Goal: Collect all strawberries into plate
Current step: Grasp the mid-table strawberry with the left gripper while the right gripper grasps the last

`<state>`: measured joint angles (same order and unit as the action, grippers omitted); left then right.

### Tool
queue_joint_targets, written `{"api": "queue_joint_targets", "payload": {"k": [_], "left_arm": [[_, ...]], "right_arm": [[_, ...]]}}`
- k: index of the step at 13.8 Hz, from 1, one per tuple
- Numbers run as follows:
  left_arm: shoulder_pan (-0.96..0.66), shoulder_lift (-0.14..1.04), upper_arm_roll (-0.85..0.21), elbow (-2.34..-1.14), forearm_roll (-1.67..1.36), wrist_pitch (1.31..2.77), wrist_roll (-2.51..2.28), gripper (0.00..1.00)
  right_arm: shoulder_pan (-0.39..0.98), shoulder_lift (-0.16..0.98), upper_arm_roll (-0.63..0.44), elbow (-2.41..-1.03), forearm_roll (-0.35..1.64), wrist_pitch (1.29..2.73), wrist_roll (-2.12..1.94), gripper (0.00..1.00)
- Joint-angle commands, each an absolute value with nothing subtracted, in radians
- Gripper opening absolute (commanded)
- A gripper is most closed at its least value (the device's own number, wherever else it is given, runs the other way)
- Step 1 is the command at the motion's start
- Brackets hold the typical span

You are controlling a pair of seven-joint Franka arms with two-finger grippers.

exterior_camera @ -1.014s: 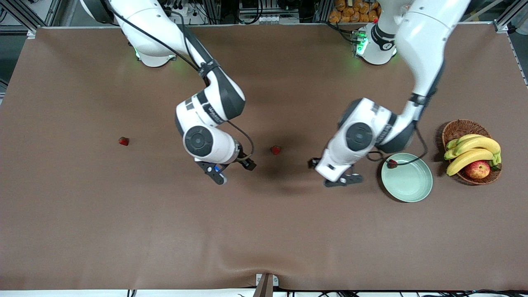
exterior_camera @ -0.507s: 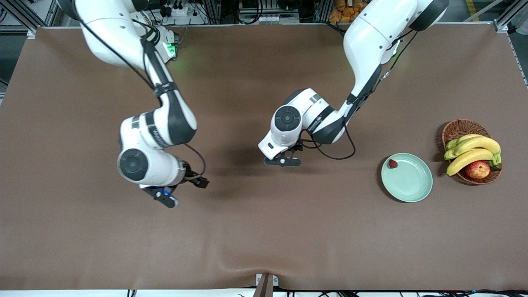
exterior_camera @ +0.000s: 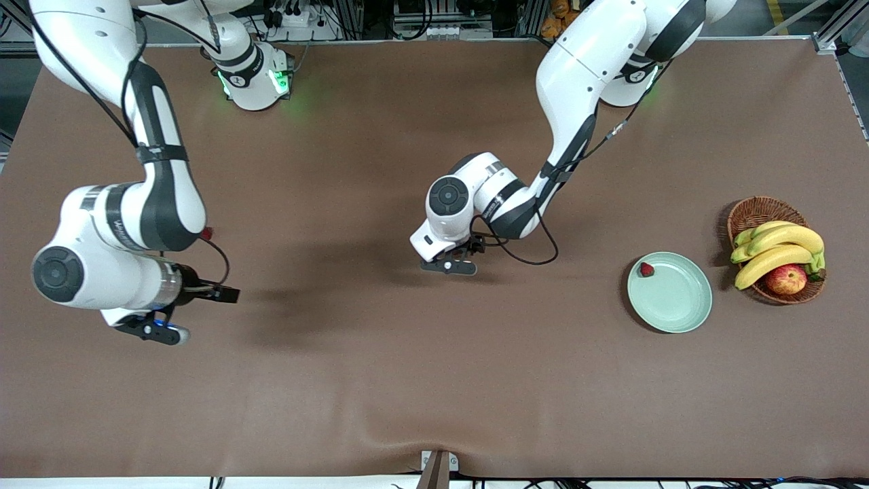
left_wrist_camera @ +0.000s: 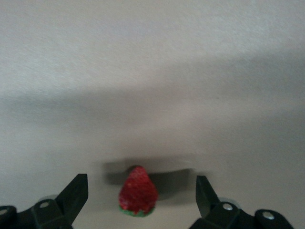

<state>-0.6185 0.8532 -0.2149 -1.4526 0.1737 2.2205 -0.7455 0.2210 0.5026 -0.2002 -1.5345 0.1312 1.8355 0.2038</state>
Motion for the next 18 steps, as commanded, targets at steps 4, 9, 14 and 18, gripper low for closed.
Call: {"api": "queue_joint_targets", "payload": {"k": [4,9,14,18], "left_arm": [[-0.634,0.862,-0.199,-1.430,0.183,2.221,-0.767,1.00],[-0.635,0.857,-0.201,-1.440,0.183,2.181,-0.767,0.92],[-0.637,0.854,-0.206,-1.445,0.183,2.174,-0.798,0.85],[-0.637,0.853,-0.207,-1.447,0.183,2.155,-0.818,0.36]], "right_arm": [[0.115,0.338,-0.181,-1.787,0.057,1.897,0.009,1.00],[0.035,0.264,-0.181,-2.093,0.048,2.176,-0.118,1.00],[0.023,0.252,-0.179,-2.282,0.049,2.334,-0.120,1.00],[-0.003,0.262,-0.179,-2.324,0.049,2.365,-0.156,0.79]]}}
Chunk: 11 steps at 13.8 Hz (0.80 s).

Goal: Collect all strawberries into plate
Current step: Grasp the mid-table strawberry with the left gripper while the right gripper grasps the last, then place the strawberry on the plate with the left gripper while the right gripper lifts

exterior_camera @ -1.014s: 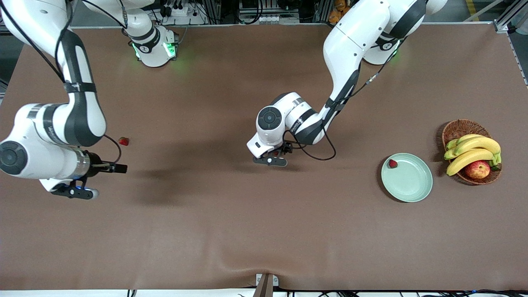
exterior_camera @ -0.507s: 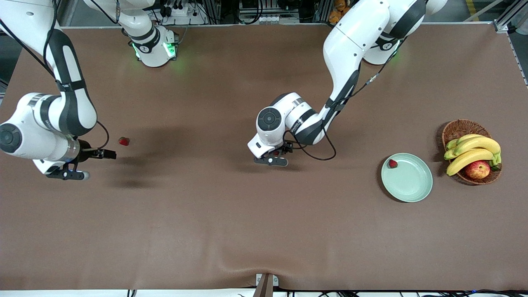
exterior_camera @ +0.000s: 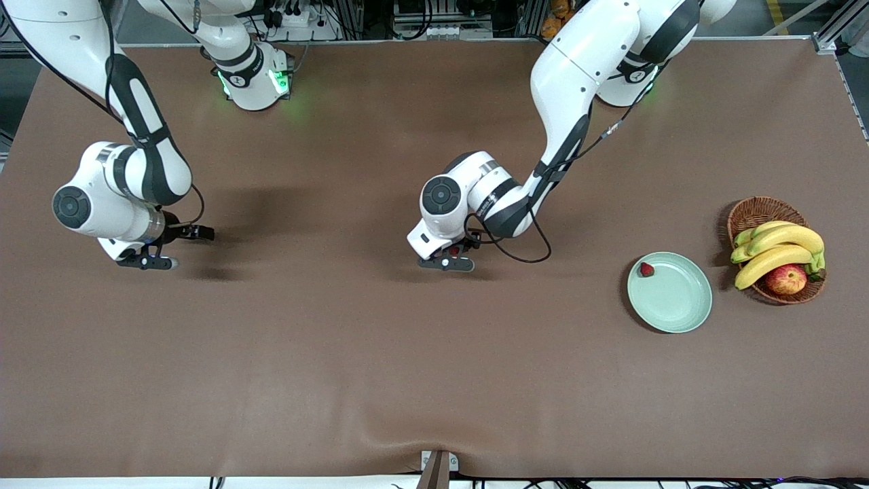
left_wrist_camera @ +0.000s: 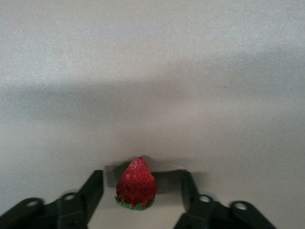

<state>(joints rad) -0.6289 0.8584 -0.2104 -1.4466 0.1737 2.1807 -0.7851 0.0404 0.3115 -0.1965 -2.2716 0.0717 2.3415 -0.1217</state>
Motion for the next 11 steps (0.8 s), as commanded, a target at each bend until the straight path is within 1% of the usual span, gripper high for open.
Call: {"api": "queue_joint_targets", "payload": {"k": [1,2,3,4,7,9,11], "left_arm": [[-0.637,0.850,-0.209,-1.445,0.183,2.137,-0.818,0.25],[-0.635,0.847,-0.209,-1.447,0.183,2.125,-0.816,0.15],[-0.634,0.845,-0.209,-1.447,0.183,2.109,-0.816,0.04],[-0.634,0.842,-0.209,-1.445,0.181,2.096,-0.819,0.02],[-0.606,0.806,-0.207,-1.443,0.179,2.048,-0.863,0.02],[-0.519,0.753,-0.202,-1.445,0.179,1.985,-0.894,0.02],[-0.387,0.706,-0.204,-1.442,0.181,1.928,-0.874,0.03]], "right_arm": [[-0.024,0.267,-0.179,-2.325,0.049,2.373,-0.179,0.78],[-0.026,0.267,-0.178,-2.333,0.049,2.375,-0.183,0.74],[-0.025,0.267,-0.178,-2.341,0.051,2.379,-0.181,0.64],[-0.025,0.267,-0.176,-2.342,0.051,2.384,-0.181,0.61],[-0.018,0.278,-0.173,-2.355,0.061,2.399,-0.178,0.61],[-0.002,0.278,-0.173,-2.381,0.063,2.439,-0.170,0.58],[0.005,0.290,-0.173,-2.402,0.064,2.494,-0.169,0.53]]}}
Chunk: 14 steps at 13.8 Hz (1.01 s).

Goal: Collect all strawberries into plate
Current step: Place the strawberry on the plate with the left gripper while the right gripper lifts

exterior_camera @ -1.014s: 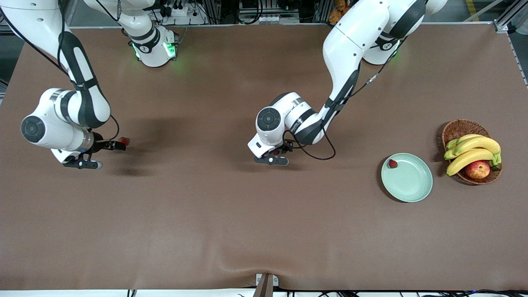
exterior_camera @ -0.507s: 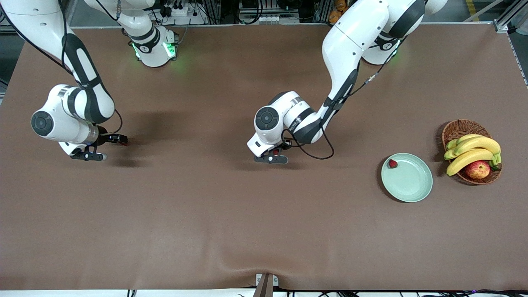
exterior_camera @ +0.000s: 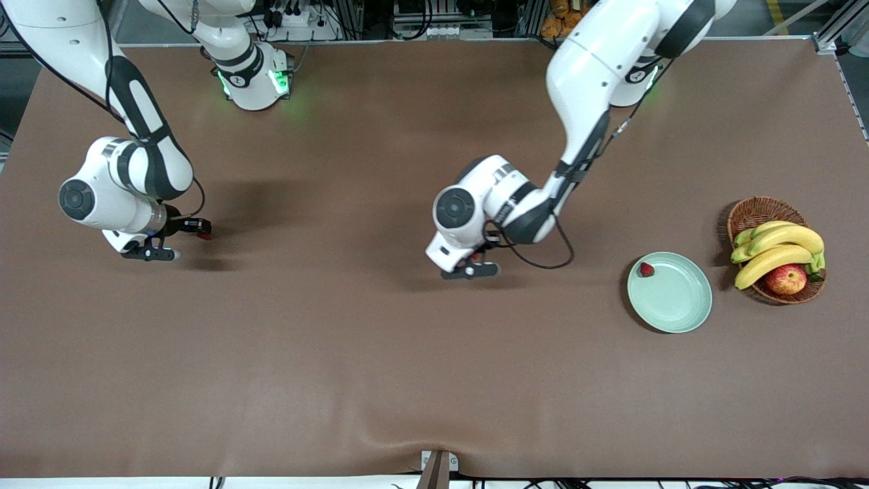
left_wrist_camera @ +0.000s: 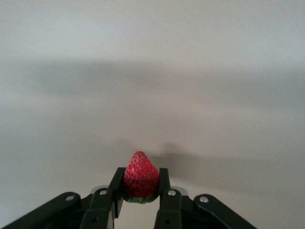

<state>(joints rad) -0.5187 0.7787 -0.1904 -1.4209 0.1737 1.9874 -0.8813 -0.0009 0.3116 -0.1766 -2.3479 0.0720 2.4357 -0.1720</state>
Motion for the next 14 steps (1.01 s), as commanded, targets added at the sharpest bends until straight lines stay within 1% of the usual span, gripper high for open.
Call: {"api": "queue_joint_targets", "payload": {"k": [1,2,3,5,7,10,12,13,14], "left_arm": [[-0.309,0.690,-0.207,-1.443,0.181,1.922,-0.852,0.03],[-0.254,0.686,-0.206,-1.443,0.181,1.921,-0.845,0.03],[-0.194,0.686,-0.204,-1.443,0.181,1.914,-0.847,0.03],[-0.073,0.690,-0.201,-1.448,0.201,1.910,-0.797,0.03],[0.027,0.686,-0.199,-1.477,0.241,1.908,-0.666,0.03],[0.101,0.690,-0.199,-1.509,0.276,1.907,-0.620,0.04],[0.135,0.696,-0.201,-1.532,0.333,1.914,-0.600,0.04],[0.155,0.707,-0.201,-1.539,0.351,1.925,-0.597,0.07],[0.161,0.722,-0.201,-1.537,0.357,1.933,-0.597,0.08]], "right_arm": [[0.003,0.296,-0.173,-2.402,0.063,2.496,-0.169,0.36],[0.005,0.295,-0.173,-2.401,0.063,2.493,-0.169,0.16],[0.005,0.295,-0.173,-2.398,0.063,2.490,-0.169,0.00],[0.005,0.287,-0.172,-2.387,0.063,2.476,-0.167,0.00],[0.018,0.270,-0.149,-2.347,0.064,2.403,-0.126,0.00],[0.075,0.256,-0.092,-2.203,0.098,2.208,0.056,0.00],[0.110,0.256,-0.058,-2.073,0.184,2.044,0.153,0.00],[0.139,0.258,-0.052,-2.010,0.236,1.972,0.217,0.00],[0.182,0.264,-0.052,-1.967,0.251,1.941,0.298,0.00]]}}
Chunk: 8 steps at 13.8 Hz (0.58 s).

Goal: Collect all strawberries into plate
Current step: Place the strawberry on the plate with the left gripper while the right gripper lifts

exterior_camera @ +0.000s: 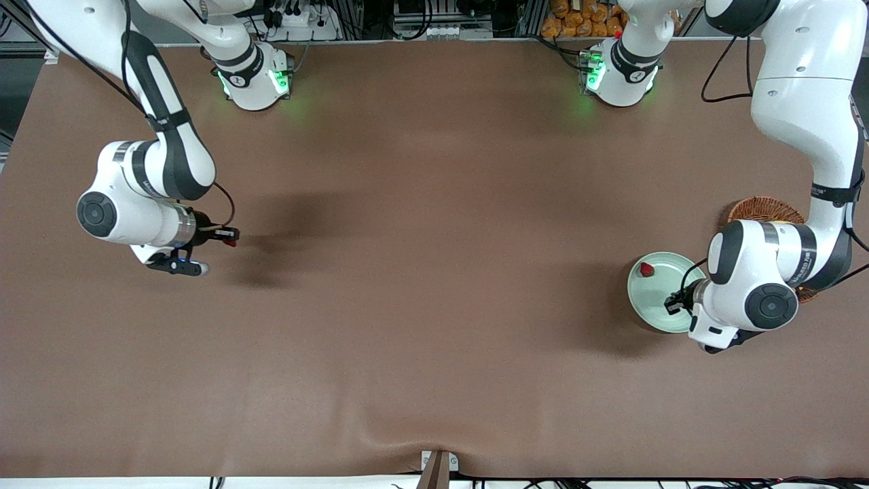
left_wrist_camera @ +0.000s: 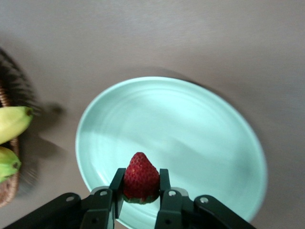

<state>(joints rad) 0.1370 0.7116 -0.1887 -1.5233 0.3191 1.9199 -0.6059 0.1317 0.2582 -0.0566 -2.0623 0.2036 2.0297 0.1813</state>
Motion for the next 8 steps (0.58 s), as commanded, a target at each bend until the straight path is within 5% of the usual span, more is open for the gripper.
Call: {"api": "queue_joint_targets", "payload": {"k": [1,2,3,4,8], "left_arm": [[0.166,0.729,-0.201,-1.540,0.359,1.940,-0.594,0.13],[0.178,0.732,-0.201,-1.539,0.360,1.940,-0.575,0.37],[0.195,0.727,-0.202,-1.536,0.360,1.940,-0.568,0.82],[0.199,0.723,-0.201,-1.534,0.360,1.940,-0.566,1.00],[0.186,0.704,-0.204,-1.529,0.365,1.940,-0.564,1.00]], "right_arm": [[0.239,0.267,-0.051,-1.936,0.253,1.937,0.401,0.00],[0.292,0.270,-0.051,-1.913,0.259,1.942,0.490,0.00],[0.351,0.279,-0.051,-1.879,0.261,1.945,0.582,0.00],[0.397,0.307,-0.051,-1.840,0.262,1.947,0.669,0.00],[0.523,0.417,-0.052,-1.720,0.481,1.997,0.892,0.00]]}}
